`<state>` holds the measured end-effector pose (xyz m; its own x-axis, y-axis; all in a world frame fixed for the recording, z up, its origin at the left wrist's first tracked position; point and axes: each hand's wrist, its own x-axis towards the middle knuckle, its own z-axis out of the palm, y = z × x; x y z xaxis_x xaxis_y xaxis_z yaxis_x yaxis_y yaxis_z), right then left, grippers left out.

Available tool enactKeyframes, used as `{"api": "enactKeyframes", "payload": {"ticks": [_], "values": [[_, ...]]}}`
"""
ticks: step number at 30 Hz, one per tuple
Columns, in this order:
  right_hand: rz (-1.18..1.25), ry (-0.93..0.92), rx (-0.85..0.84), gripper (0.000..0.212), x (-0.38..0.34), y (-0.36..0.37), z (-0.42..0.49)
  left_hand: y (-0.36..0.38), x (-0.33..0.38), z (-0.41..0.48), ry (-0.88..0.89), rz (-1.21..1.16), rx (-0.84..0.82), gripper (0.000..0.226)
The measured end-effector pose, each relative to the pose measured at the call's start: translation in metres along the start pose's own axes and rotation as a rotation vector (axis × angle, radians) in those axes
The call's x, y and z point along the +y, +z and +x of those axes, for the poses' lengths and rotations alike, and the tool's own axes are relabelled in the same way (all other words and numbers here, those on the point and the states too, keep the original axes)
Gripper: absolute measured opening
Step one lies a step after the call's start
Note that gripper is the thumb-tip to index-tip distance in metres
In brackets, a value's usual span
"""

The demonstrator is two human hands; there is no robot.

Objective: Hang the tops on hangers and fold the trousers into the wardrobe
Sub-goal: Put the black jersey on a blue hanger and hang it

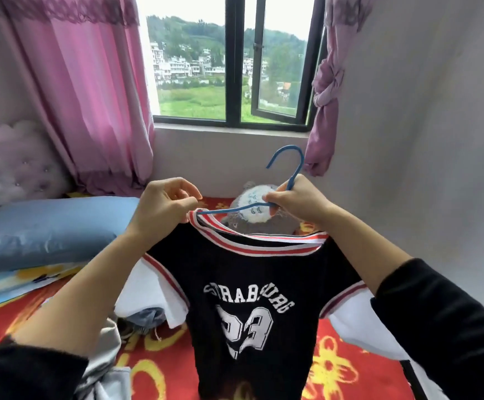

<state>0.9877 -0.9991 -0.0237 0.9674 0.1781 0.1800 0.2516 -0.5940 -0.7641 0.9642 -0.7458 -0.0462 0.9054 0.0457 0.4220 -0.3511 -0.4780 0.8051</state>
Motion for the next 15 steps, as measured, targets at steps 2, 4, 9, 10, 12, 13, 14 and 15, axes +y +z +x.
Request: {"api": "enactKeyframes", "payload": {"ticks": [2,4,9,10,12,13,14,15], "values": [[0.079,0.001,-0.018,0.03,-0.013,-0.007,0.008,-0.013,0.003,-0.003,0.104,0.153,0.09,0.016],[0.127,-0.028,-0.063,0.029,-0.027,-0.01,0.013,-0.024,-0.001,-0.007,0.145,0.332,0.074,0.025],[0.167,-0.159,-0.101,0.033,-0.069,-0.012,0.02,-0.042,-0.015,-0.027,0.161,0.65,0.107,0.048],[0.158,-0.184,-0.125,0.034,-0.076,-0.011,0.02,-0.048,-0.012,-0.033,0.196,0.661,0.157,0.046],[0.13,-0.247,-0.196,0.034,-0.09,-0.004,0.018,-0.062,-0.005,-0.048,0.245,0.689,0.223,0.043],[0.116,-0.284,-0.232,0.035,-0.098,0.0,0.017,-0.069,-0.001,-0.057,0.253,0.709,0.252,0.043],[0.107,-0.325,-0.267,0.036,-0.106,0.004,0.015,-0.077,0.003,-0.066,0.248,0.726,0.285,0.042],[0.101,-0.374,-0.303,0.039,-0.114,0.009,0.013,-0.086,0.007,-0.076,0.233,0.734,0.321,0.041]]}}
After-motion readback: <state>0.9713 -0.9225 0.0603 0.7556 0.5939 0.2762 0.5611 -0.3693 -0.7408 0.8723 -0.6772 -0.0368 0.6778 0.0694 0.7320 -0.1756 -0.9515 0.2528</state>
